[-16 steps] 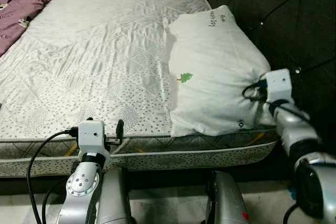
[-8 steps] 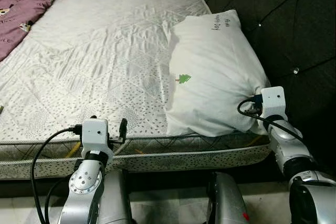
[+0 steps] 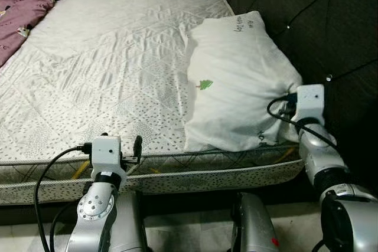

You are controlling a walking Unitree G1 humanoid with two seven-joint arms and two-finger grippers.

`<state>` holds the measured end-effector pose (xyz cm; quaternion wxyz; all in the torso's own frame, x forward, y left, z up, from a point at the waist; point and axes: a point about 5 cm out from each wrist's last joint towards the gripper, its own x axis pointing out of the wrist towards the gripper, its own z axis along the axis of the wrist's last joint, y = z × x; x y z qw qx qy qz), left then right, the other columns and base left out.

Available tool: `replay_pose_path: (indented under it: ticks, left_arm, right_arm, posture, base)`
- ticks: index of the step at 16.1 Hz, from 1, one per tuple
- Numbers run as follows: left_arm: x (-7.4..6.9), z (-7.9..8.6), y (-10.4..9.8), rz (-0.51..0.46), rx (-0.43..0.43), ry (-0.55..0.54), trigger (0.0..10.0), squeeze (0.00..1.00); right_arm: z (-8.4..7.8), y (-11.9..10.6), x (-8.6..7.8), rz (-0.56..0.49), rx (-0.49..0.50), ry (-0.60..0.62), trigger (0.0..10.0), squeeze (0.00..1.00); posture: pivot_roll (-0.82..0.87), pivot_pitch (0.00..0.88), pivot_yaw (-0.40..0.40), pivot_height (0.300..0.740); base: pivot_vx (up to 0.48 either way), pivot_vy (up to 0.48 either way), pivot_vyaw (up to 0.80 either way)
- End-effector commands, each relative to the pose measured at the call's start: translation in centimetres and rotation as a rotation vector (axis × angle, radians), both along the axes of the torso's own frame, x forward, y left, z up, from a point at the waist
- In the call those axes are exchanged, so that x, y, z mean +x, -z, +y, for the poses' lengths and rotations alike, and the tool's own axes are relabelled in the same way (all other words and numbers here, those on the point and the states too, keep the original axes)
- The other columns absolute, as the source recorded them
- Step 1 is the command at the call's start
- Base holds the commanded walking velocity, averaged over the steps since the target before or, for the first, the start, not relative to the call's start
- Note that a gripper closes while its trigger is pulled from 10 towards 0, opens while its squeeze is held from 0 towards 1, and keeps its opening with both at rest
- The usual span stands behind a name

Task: Clean up the room

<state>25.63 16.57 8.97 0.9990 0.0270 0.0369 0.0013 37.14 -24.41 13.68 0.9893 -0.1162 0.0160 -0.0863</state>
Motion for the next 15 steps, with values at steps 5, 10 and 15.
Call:
replay_pose_path:
  ticks: [5, 10, 15]
  left_arm:
    - [-0.1, -0.2, 0.4, 0.020, 0.002, 0.003, 10.0, 0.00]
    - [-0.7, -0.7, 0.5, 0.024, -0.035, 0.028, 10.0, 0.00]
    - [-0.1, -1.0, 0.4, 0.019, -0.034, 0.054, 10.0, 0.00]
  right_arm:
    - [-1.0, -6.4, 1.0, -0.286, -0.032, 0.031, 10.0, 1.00]
    - [-0.9, -4.5, -0.9, -0.299, -0.067, -0.089, 10.0, 1.00]
    - [0.2, -6.0, -0.7, -0.357, 0.012, -0.117, 10.0, 1.00]
  posture:
    - [0.07, 0.052, 0.014, 0.512]
    - [0.06, 0.056, 0.015, 0.512]
    - [0.04, 0.059, 0.030, 0.512]
  base:
    - [0.000, 0.000, 0.00]
    - [0.000, 0.000, 0.00]
    - [0.000, 0.000, 0.00]
